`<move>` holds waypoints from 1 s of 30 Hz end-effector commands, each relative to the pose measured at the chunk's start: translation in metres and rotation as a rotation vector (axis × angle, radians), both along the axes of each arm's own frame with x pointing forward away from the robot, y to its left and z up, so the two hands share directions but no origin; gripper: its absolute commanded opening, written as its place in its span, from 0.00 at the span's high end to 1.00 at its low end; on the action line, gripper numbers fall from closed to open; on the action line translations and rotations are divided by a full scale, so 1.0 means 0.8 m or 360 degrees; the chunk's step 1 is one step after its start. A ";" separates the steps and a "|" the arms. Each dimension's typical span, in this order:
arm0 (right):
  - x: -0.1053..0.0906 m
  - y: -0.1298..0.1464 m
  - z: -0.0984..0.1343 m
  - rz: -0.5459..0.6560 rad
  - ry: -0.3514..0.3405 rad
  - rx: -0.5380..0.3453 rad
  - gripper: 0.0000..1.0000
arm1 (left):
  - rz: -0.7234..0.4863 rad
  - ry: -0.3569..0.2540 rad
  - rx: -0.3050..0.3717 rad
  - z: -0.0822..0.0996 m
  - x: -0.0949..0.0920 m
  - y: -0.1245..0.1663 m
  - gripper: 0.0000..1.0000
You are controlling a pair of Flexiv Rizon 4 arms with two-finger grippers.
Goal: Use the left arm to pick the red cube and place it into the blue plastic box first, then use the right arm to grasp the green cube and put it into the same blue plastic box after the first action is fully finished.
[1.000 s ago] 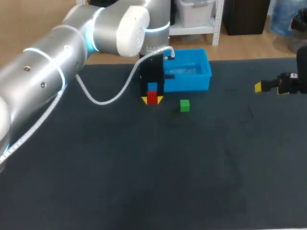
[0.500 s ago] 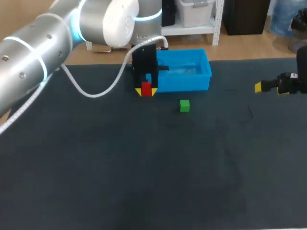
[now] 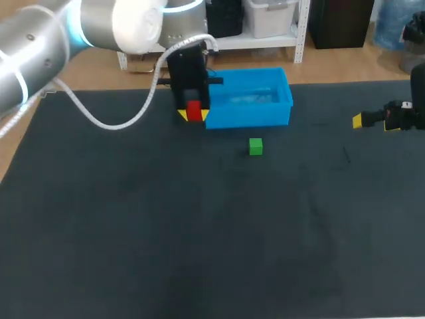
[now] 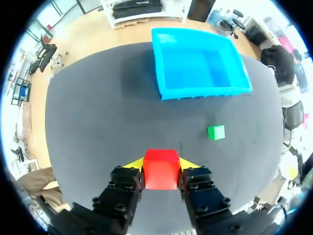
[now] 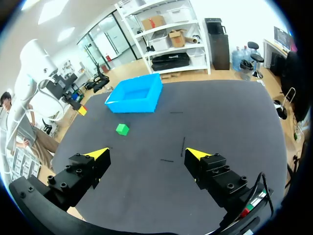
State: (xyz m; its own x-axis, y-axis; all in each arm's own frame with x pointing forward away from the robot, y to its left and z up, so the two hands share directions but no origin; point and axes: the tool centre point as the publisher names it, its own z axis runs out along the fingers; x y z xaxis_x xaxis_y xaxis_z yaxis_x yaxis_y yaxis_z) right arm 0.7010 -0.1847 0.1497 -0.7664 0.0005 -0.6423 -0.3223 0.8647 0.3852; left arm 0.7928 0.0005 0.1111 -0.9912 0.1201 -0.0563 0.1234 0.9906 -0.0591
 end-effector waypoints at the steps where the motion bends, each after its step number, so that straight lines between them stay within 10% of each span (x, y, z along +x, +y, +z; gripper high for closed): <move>1: 0.000 0.000 0.000 0.0000 0.0000 -0.0002 0.00 | -0.0013 -0.0110 -0.0065 0.009 -0.013 0.015 1.00; 30: 0.000 0.000 0.000 0.0000 0.0000 -0.0002 0.00 | -0.0153 -0.0402 -0.0269 0.049 0.012 0.007 1.00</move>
State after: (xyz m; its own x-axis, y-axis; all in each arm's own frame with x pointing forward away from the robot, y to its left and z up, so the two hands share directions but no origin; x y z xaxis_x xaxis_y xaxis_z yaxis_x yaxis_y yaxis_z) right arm 0.7010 -0.1847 0.1497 -0.7664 0.0005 -0.6423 -0.3223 0.8647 0.3852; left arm 0.8046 0.0059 0.1500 -0.9351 0.1863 -0.3014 0.2455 0.9540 -0.1721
